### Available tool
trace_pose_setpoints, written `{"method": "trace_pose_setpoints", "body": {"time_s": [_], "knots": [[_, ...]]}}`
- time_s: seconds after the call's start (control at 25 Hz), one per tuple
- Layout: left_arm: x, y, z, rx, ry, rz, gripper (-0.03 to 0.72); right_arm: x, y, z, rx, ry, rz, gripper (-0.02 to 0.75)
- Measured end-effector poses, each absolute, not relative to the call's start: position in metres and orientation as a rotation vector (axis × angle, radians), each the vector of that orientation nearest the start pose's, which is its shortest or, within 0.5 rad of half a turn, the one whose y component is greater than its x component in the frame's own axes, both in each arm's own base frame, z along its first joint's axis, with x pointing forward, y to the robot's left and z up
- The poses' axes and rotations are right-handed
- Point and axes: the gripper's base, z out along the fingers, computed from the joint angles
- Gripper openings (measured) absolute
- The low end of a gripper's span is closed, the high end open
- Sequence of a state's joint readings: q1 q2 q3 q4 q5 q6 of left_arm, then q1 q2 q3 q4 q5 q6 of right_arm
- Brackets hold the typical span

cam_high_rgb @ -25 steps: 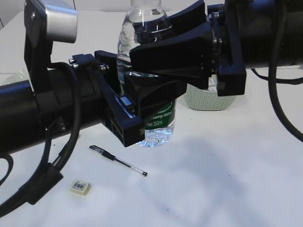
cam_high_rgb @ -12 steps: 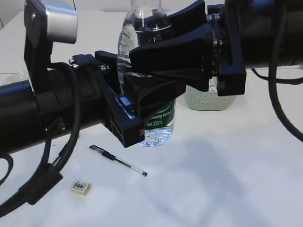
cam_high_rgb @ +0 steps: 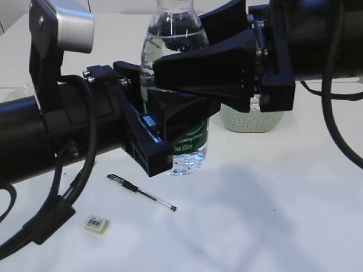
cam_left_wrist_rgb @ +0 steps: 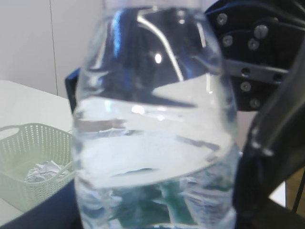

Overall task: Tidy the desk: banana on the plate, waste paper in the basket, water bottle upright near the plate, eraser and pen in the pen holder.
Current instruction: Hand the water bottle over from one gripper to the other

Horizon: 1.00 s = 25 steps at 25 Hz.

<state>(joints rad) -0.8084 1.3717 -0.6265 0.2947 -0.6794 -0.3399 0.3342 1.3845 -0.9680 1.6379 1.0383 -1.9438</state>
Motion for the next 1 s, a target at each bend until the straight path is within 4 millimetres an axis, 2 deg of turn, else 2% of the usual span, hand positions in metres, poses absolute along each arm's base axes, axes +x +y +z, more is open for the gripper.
{"method": "trace_pose_setpoints", "body": {"time_s": [0.44, 0.64, 1.0], "knots": [[0.184, -0.217, 0.27, 0.717, 1.483, -0.838, 0.394, 0.234, 0.164, 0.339, -1.159, 1.343, 0.993, 0.568], [0.184, -0.217, 0.269, 0.733, 1.475, -0.832, 0.394, 0.226, 0.161, 0.349, -1.157, 1.325, 0.973, 0.571], [0.183, -0.218, 0.268, 0.755, 1.474, -0.823, 0.394, 0.216, 0.155, 0.356, -1.171, 1.381, 0.929, 0.573]]}}
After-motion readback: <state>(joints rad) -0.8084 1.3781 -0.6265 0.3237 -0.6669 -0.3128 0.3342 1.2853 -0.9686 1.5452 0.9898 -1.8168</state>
